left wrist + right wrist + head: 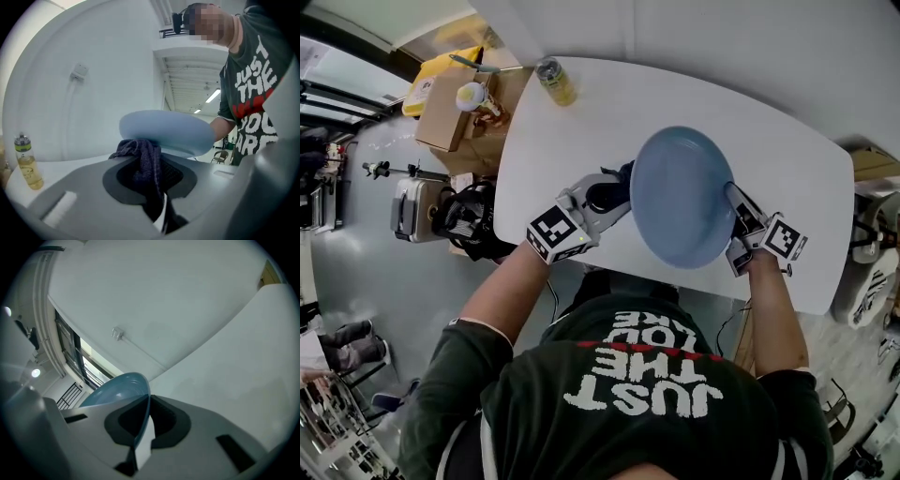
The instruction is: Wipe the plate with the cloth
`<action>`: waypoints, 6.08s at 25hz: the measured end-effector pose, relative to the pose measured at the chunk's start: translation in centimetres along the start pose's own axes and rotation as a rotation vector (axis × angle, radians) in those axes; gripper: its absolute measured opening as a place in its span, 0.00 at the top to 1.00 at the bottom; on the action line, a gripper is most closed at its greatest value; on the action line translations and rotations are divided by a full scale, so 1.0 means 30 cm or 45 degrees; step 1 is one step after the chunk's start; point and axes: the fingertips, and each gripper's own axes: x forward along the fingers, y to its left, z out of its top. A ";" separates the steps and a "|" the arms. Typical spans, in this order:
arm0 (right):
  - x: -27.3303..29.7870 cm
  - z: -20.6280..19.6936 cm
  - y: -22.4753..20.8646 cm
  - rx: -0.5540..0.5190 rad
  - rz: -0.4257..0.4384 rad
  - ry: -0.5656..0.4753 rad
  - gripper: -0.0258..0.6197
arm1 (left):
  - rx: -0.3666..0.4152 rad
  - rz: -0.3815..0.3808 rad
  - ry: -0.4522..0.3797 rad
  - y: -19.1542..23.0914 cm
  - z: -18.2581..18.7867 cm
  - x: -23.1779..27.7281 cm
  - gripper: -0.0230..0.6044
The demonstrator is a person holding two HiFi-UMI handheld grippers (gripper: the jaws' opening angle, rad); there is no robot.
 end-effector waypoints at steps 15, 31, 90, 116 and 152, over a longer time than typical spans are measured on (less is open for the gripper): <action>0.103 -0.023 0.249 -0.064 0.204 0.060 0.94 | 0.109 -0.095 0.027 -0.052 0.042 0.148 0.86; 0.060 0.113 -0.034 0.043 -0.014 -0.069 0.94 | 0.028 -0.171 -0.027 -0.134 0.027 0.079 0.86; 0.072 0.037 -0.257 -0.075 -0.235 -0.002 0.94 | -0.358 0.339 -0.022 0.264 -0.125 -0.216 0.86; 0.183 -0.138 -0.414 -0.403 -0.477 0.173 0.93 | -0.342 0.316 0.036 0.168 -0.150 -0.275 0.86; -0.342 0.062 -0.035 -0.584 -0.366 0.006 0.96 | -0.303 0.389 -0.070 0.105 0.045 -0.287 0.86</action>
